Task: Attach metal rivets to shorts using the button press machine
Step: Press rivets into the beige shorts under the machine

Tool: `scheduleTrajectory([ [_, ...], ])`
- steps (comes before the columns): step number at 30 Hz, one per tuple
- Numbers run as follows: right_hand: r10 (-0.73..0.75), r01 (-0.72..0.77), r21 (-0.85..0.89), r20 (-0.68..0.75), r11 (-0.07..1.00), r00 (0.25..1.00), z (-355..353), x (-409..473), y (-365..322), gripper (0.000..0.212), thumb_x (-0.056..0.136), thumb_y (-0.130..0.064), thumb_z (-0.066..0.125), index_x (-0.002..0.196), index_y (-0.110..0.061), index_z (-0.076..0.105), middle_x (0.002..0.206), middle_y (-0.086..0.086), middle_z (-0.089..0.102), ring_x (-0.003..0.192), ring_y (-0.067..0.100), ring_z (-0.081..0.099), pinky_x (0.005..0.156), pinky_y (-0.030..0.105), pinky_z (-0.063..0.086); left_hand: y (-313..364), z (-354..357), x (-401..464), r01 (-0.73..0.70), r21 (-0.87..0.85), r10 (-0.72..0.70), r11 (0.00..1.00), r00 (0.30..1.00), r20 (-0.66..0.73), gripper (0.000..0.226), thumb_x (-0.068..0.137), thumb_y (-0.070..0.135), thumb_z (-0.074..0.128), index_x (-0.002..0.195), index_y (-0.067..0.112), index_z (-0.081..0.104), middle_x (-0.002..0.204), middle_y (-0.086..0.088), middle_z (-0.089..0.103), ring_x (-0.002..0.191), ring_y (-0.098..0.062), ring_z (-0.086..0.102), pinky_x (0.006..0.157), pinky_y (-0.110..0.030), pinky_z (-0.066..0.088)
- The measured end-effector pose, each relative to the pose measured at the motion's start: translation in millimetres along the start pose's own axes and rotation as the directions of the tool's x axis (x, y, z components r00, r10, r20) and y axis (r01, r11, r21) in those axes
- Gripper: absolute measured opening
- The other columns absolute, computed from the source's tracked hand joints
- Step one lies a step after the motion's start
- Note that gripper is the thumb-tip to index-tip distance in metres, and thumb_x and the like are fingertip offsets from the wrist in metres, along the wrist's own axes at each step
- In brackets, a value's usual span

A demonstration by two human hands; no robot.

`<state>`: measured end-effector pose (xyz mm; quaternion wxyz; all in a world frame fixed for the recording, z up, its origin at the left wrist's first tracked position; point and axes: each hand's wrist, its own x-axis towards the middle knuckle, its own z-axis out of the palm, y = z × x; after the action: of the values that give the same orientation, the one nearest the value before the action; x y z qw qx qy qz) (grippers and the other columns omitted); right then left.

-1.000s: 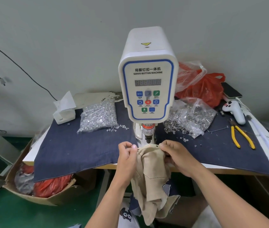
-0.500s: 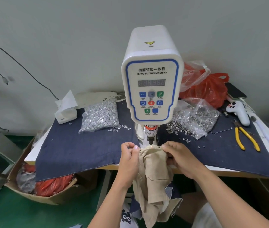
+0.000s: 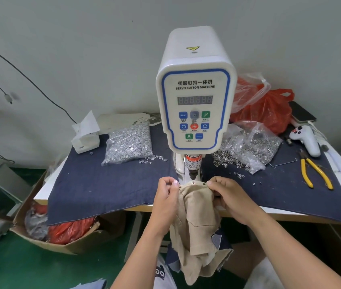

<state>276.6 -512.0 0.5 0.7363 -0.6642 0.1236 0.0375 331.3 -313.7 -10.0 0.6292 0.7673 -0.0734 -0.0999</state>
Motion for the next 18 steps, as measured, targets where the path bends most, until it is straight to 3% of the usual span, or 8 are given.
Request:
scheduleTrajectory([
  [3,-0.023,0.023,0.005,-0.006,1.000,1.000,3,-7,-6,0.026,0.086,-0.040,0.070,0.080,-0.015,0.062,0.077,0.011,0.043,0.070,0.026,0.034,0.056,0.031,0.028,11,-3,-7,0.023,-0.037,-0.022,0.999,0.999,0.035,0.021,0.110,0.034,0.046,0.101,0.024,0.063,0.095,0.006,0.064,0.089,-0.006,0.060,0.080,-0.023,0.049],
  [7,-0.091,0.101,-0.188,0.058,0.977,0.994,12,-21,-13,0.024,0.097,-0.026,0.069,0.073,-0.023,0.066,0.062,0.001,0.051,0.056,0.013,0.040,0.052,0.026,0.028,32,-13,-22,-0.039,0.043,0.024,0.998,0.950,0.311,0.056,0.096,0.059,0.046,0.086,0.007,0.061,0.081,0.007,0.056,0.078,-0.007,0.050,0.074,-0.022,0.042],
  [9,-0.142,0.180,-0.310,0.143,0.933,0.980,18,-30,-15,0.020,0.097,-0.029,0.069,0.078,-0.023,0.066,0.058,-0.007,0.055,0.054,0.008,0.042,0.052,0.023,0.034,37,-22,-30,-0.188,0.190,0.092,0.964,0.902,0.423,0.052,0.098,0.060,0.058,0.083,0.011,0.065,0.079,0.013,0.054,0.080,-0.005,0.050,0.075,-0.019,0.041],
  [11,-0.142,0.226,-0.372,0.241,0.900,0.960,21,-41,-23,0.025,0.093,-0.043,0.067,0.083,-0.020,0.067,0.064,-0.009,0.058,0.059,0.007,0.047,0.057,0.024,0.038,42,-33,-33,-0.264,0.224,0.126,0.938,0.862,0.490,0.034,0.101,0.051,0.064,0.089,0.021,0.075,0.087,0.016,0.061,0.094,-0.005,0.056,0.085,-0.019,0.044],
  [13,-0.086,0.249,-0.485,0.333,0.838,0.939,17,-46,-32,0.039,0.091,-0.058,0.063,0.084,-0.020,0.068,0.081,-0.013,0.063,0.080,0.005,0.056,0.072,0.023,0.044,45,-44,-39,-0.237,0.113,0.135,0.965,0.817,0.561,0.032,0.104,0.045,0.063,0.095,0.017,0.075,0.092,0.008,0.062,0.099,-0.010,0.058,0.092,-0.023,0.044],
  [15,-0.022,0.272,-0.611,0.385,0.743,0.923,14,-48,-39,0.033,0.096,-0.054,0.061,0.082,-0.024,0.067,0.105,-0.020,0.063,0.111,-0.001,0.051,0.095,0.022,0.041,45,-53,-44,-0.133,-0.041,0.132,0.990,0.808,0.574,0.041,0.105,0.041,0.061,0.090,0.003,0.067,0.091,-0.010,0.056,0.092,-0.021,0.056,0.092,-0.034,0.043],
  [16,-0.010,0.281,-0.613,0.407,0.738,0.913,13,-50,-42,0.028,0.100,-0.046,0.060,0.082,-0.025,0.066,0.110,-0.020,0.063,0.112,-0.003,0.050,0.097,0.020,0.039,43,-56,-46,-0.077,-0.100,0.120,0.992,0.816,0.566,0.044,0.105,0.040,0.061,0.086,0.000,0.063,0.088,-0.011,0.053,0.087,-0.022,0.054,0.089,-0.036,0.043],
  [18,-0.016,0.294,-0.546,0.456,0.785,0.890,13,-52,-47,0.023,0.103,-0.034,0.060,0.082,-0.024,0.062,0.095,-0.010,0.064,0.086,0.001,0.052,0.079,0.018,0.039,40,-61,-49,-0.003,-0.126,0.073,0.992,0.827,0.557,0.042,0.103,0.041,0.062,0.078,0.007,0.060,0.082,-0.005,0.051,0.081,-0.018,0.051,0.084,-0.033,0.041],
])
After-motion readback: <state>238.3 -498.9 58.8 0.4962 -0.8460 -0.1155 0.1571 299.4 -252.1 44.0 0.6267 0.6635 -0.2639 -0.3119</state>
